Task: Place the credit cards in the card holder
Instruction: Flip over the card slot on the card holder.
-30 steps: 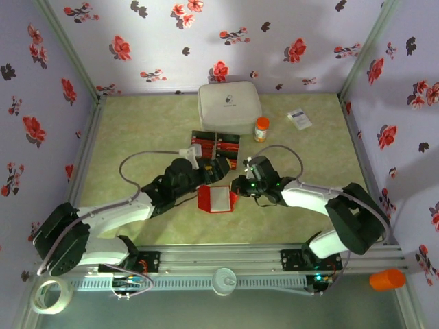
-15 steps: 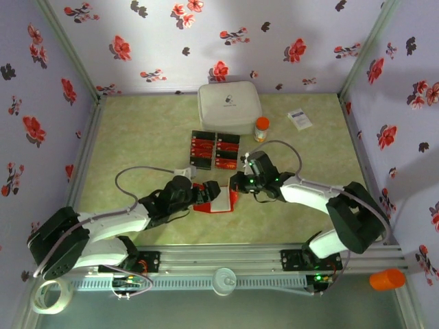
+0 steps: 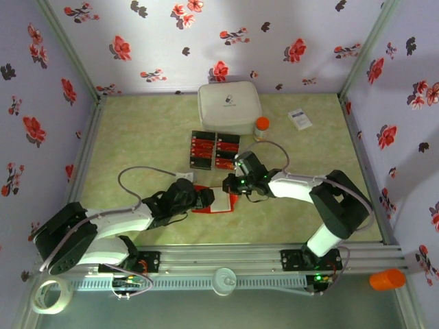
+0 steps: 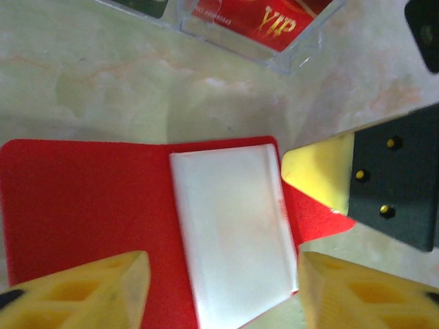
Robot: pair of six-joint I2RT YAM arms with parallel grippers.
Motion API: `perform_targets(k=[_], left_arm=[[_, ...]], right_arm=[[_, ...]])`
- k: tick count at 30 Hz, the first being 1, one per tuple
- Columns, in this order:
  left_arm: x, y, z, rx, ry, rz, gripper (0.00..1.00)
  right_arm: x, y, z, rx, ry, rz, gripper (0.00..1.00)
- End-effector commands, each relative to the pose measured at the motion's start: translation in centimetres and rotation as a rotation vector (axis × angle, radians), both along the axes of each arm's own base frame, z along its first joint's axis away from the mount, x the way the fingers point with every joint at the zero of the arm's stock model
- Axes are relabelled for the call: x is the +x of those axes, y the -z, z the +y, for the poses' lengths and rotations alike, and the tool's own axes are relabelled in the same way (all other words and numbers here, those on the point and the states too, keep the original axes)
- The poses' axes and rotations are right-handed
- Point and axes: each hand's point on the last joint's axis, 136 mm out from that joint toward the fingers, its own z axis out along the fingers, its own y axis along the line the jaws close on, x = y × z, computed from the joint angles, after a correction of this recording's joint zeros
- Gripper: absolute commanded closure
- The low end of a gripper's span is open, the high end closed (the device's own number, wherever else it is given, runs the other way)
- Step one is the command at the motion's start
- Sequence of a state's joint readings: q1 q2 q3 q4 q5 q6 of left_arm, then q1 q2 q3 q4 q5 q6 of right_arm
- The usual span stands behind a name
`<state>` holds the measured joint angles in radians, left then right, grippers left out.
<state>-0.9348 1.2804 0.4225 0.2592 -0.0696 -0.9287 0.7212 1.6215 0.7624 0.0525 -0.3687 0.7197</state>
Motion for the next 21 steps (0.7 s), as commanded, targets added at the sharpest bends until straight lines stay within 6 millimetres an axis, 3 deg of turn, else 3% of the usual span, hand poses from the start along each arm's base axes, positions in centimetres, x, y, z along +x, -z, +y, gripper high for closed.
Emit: perform_targets(k=[1,5,9,12,21], left_arm=[[-0.1,1.0,0.3,0.056,0.019,-0.01,0.5],[0.0,1.6,0.2,0.081,0.028,-0.005,0.71],[0.0,2.4,0.1,0.105,0.035,0.003,0.98],[0.1,2.6,0.0,0.111,0.043,0.0,0.95],[0.3,2.6,0.0,0.097,0.039,-0.028,0.57]], right_arm=[[0.2,0.8,-0.2,-0.049,-0.016,-0.013,1.0],[0.0,1.9,-0.4,-0.072,-0.024,0.0,1.0],[-0.2,2.8,-0.5,-0.081,-0.031,0.018,1.0],[-0.6,3.2,-0.4,-0.074,-0.037,0.033,1.0],[-1.6,3.8,0.5,-0.062,-0.054,0.049,1.0]])
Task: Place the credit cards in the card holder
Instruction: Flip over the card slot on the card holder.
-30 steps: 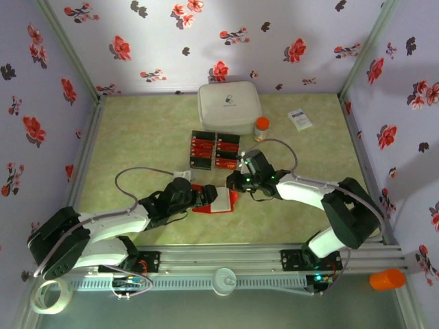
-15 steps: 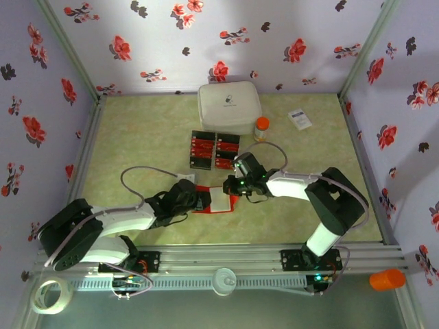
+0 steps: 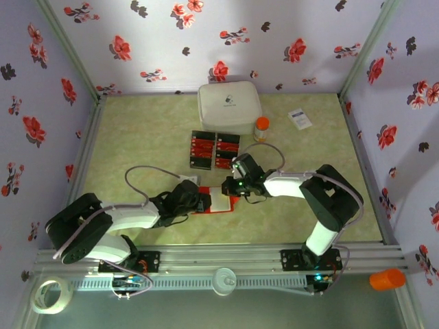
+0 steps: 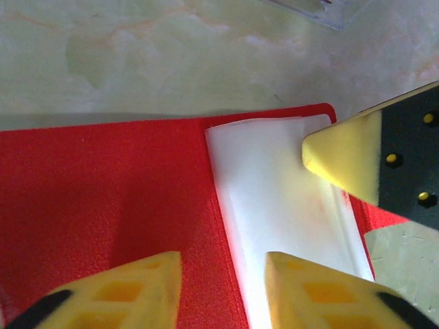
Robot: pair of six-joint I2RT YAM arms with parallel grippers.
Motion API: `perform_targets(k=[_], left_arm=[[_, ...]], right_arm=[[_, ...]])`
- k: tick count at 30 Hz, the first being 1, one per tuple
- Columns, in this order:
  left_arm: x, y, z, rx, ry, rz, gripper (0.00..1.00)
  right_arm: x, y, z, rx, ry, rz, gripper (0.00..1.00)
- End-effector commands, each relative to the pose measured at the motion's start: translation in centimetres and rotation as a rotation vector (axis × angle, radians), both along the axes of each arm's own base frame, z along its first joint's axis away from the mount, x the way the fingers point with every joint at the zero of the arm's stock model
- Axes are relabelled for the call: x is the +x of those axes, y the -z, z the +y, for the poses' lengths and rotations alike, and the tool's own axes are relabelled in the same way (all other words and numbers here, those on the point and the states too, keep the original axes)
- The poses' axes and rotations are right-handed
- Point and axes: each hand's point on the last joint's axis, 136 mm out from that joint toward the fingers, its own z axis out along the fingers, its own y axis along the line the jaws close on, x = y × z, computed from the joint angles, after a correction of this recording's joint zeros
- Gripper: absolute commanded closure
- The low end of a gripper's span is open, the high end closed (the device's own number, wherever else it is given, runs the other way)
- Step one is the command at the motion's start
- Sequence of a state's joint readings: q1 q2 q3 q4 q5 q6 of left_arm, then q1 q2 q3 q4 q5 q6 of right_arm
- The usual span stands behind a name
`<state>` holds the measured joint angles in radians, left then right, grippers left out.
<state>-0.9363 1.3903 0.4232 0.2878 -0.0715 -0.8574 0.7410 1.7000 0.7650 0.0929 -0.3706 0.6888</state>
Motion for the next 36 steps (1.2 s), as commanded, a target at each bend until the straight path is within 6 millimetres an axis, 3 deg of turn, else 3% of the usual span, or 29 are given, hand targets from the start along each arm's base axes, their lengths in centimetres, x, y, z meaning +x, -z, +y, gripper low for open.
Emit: perform_targets(k=[1,8,16,19,25,29,36], left_arm=[[0.5,-0.4,-0.2,-0.01,-0.007,-0.038,0.54],[0.5,-0.7,-0.4,-0.021,0.006,-0.055,0.39],[0.2,0.7,-0.9,0.027,0.044,-0.035,0.33],[-0.1,1.8,-0.8,0.055,0.054,-0.018,0.38],[-0.6,3.2,-0.9,0.084,0.067,0.003,0.64],[-0.8,3.7,-1.2,0.092,0.076,0.011,0.69],[-0.9,4.0,-1.4,0.098,0.081,0.016,0.71]], right_arm=[[-1.2,1.6,0.0,-0.032,-0.009,0.042,1.0],[-1.5,1.7,0.6,-0.02,-0.01,0.045,1.0],[-1.5,1.9,0.9,-0.006,0.0,0.057,1.0],[-1.5,1.7,1.0,0.005,0.005,0.06,1.0],[-1.3,0.9,1.3,0.022,0.009,0.051,1.0],[-1.0,-0.4,1.3,0.031,0.009,0.029,1.0],[0.0,-2.6,0.0,0.042,0.052,-0.019,0.61]])
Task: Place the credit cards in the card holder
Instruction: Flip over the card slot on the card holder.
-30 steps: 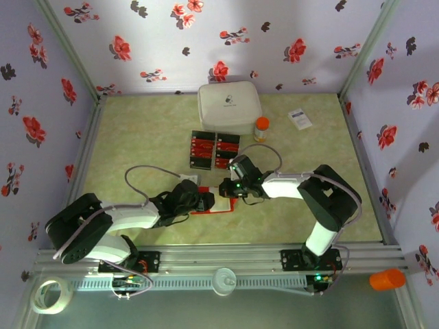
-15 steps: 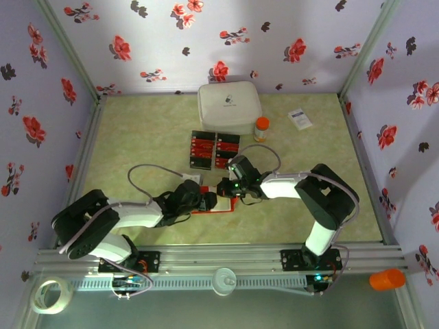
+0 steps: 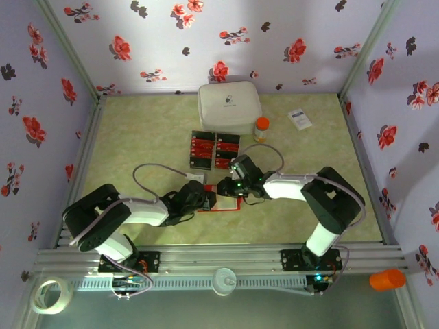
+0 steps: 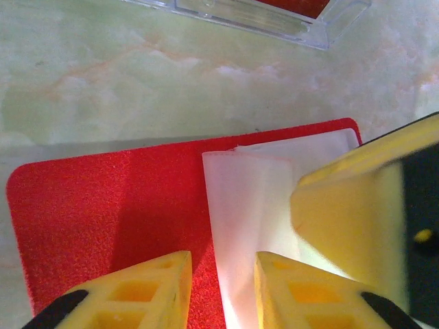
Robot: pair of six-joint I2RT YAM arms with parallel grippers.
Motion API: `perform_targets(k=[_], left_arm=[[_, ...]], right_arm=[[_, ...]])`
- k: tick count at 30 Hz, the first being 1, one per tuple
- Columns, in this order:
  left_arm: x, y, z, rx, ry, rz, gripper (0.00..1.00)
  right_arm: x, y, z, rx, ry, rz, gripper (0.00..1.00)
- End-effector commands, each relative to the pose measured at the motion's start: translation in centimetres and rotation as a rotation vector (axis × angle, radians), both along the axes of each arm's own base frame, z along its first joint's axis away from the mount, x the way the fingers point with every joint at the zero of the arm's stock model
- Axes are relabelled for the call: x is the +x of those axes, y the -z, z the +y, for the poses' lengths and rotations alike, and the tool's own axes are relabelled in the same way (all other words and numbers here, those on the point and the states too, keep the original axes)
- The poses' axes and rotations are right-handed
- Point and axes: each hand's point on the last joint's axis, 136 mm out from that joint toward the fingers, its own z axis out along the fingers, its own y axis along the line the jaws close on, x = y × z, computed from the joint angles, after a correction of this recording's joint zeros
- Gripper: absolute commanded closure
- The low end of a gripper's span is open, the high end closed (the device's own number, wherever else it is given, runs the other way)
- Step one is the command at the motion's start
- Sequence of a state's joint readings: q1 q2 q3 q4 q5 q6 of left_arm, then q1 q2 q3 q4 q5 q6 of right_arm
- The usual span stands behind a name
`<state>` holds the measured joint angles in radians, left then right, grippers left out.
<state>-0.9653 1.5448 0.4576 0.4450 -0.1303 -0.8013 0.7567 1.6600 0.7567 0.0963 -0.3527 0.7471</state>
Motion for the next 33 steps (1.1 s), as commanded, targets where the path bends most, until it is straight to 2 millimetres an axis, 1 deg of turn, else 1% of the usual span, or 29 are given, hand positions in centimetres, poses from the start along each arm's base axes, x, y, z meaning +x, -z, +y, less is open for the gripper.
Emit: perform_targets(k=[1,4,6,13,17,19,22,26,29,33], left_arm=[[-2.3,2.9,0.6,0.08,0.054,0.097,0.71],[-2.3,3.0,0.7,0.082,0.055,0.099,0.72],[-2.4,3.0,0.6,0.081,0.055,0.098,0.72],[-2.2,2.3,0.6,0.061,0.054,0.078,0.68],[-2.2,1.9,0.7,0.052,0.052,0.066,0.64],[-2.2,1.9,0.7,0.05,0.054,0.064,0.63],[-2.2,1.9,0.8,0.049,0.052,0.062,0.71],[-2.3,2.2,0.8,0.054,0.052,0.066,0.72],[-2.3,2.4,0.8,0.055,0.052,0.068,0.73],[-2.3,2.7,0.9,0.057,0.049,0.072,0.76]], right_arm=[[0.3,-1.6,-0.4,0.018,0.02,-0.025,0.57],[0.4,-1.7,-0.9,0.014,0.033,-0.029,0.49],[0.5,-1.6,-0.7,0.021,0.034,-0.025,0.47],[0.5,-1.1,0.6,0.09,0.04,0.022,0.46],[0.6,-0.7,1.0,0.108,0.046,0.04,0.45],[0.7,-0.5,1.0,0.109,0.049,0.045,0.45],[0.7,-0.4,1.1,0.115,0.053,0.05,0.45],[0.7,-0.6,1.1,0.123,0.054,0.048,0.43],[0.8,-1.2,1.0,0.134,0.055,0.037,0.41],[1.2,-2.3,0.3,0.144,0.074,0.012,0.39]])
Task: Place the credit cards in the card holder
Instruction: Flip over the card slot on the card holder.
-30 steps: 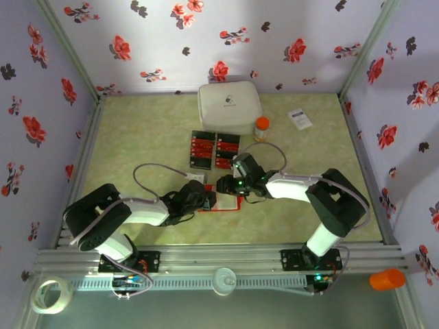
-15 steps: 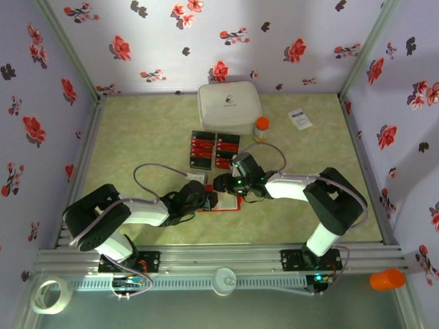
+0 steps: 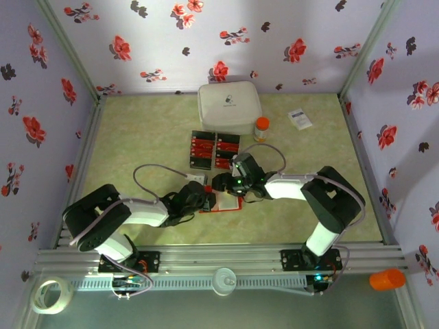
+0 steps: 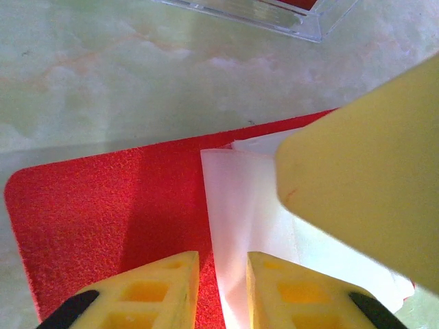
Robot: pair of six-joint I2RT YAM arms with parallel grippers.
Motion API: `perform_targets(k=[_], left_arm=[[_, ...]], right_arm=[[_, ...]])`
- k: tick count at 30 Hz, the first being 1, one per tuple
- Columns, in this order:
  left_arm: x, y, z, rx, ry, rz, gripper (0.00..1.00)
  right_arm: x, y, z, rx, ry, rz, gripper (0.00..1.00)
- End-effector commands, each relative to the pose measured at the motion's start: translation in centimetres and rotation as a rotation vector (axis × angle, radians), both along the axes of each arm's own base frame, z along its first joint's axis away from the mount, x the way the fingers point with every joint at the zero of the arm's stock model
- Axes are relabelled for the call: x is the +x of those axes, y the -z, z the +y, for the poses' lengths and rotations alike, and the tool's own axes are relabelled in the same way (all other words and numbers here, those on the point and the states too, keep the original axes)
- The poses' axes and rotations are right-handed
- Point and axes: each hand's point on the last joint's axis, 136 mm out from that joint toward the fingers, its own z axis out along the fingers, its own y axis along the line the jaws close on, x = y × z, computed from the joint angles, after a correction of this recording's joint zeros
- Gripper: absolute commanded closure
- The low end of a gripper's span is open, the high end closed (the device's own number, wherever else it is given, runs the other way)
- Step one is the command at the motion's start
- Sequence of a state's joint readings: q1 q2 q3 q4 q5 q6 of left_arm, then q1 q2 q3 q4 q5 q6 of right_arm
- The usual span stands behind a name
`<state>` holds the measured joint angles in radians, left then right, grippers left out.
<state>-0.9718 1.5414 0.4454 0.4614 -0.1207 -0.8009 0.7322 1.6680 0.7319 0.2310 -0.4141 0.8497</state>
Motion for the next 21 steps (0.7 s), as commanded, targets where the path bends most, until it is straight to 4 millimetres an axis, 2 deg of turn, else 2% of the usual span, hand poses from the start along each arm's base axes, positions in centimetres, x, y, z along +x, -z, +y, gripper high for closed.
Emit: perform_targets(k=[1,5,7,21], left_arm=[[-1.9,2.7,1.0,0.067,0.036,0.072,0.77],[-1.9,2.8,1.1,0.065,0.035,0.071,0.78],[-2.0,2.8,1.0,0.064,0.037,0.07,0.78],[-1.7,1.8,0.7,0.043,0.041,0.048,0.76]], right_arm=[[0.3,-1.3,-0.9,0.02,0.028,-0.022,0.37],[0.3,-1.5,-1.4,0.008,0.038,-0.03,0.28],[0.3,-1.3,-1.4,0.007,0.037,-0.025,0.26],[0.4,-0.8,1.2,0.095,0.006,0.036,0.31]])
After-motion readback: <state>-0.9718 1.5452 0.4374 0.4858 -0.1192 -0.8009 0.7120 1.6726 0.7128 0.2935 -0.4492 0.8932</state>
